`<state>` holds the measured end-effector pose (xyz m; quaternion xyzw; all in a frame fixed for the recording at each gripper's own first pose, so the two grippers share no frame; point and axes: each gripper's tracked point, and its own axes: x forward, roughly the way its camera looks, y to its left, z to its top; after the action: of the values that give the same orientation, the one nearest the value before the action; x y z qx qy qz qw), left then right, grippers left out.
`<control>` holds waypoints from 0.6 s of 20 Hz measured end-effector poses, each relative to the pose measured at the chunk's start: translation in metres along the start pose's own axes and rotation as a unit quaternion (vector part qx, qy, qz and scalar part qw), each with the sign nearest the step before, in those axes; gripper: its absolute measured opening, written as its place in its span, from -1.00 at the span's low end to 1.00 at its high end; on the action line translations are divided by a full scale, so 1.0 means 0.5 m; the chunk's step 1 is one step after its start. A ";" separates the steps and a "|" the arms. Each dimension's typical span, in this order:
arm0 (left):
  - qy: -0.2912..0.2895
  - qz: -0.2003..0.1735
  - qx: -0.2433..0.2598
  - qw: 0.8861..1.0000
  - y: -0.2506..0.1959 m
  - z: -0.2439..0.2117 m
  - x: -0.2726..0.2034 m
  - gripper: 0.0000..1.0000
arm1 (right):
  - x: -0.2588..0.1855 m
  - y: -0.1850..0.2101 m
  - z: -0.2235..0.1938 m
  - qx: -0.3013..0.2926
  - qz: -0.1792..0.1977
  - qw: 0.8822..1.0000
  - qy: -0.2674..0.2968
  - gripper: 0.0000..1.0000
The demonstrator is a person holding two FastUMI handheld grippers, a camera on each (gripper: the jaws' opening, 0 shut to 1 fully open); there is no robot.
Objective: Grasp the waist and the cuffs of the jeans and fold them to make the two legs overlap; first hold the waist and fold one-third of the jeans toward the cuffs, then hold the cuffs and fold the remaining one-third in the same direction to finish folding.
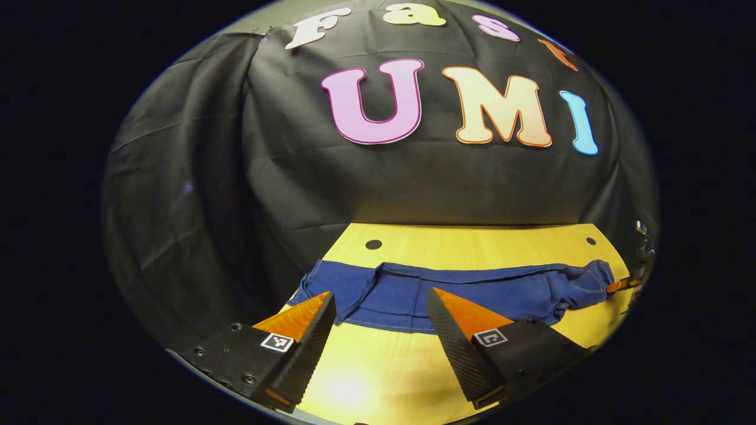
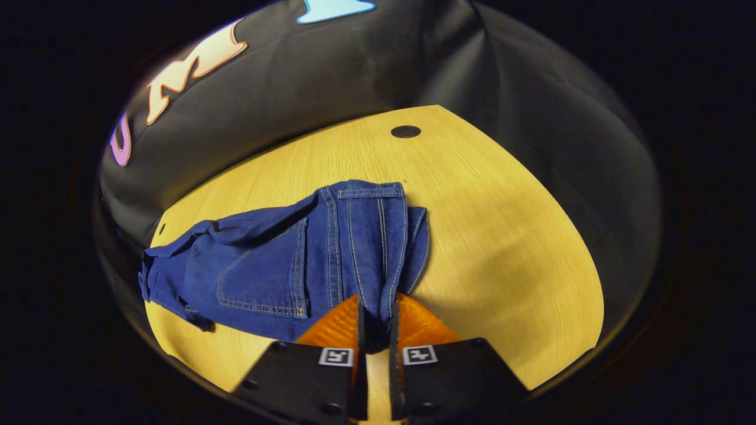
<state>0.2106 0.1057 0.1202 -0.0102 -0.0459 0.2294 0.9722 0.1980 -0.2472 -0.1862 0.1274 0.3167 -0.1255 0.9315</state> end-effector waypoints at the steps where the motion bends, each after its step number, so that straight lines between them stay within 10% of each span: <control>1: 0.002 -0.002 -0.004 1.000 0.001 -0.003 0.003 0.89 | -0.002 0.001 0.000 -0.004 -0.003 1.000 0.001 -0.80; 8: 0.021 -0.029 -0.016 0.999 0.021 -0.047 0.030 0.89 | -0.049 0.026 0.070 0.001 0.000 0.998 -0.066 -0.93; 12: 0.019 -0.066 -0.021 0.997 0.025 -0.052 0.069 0.90 | -0.113 0.136 0.135 0.051 0.072 0.989 -0.116 -0.94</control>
<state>0.2382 0.1322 0.0966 -0.0319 -0.0326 0.1634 0.9855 0.2136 -0.1964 -0.0886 0.1819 0.1897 -0.0886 0.9608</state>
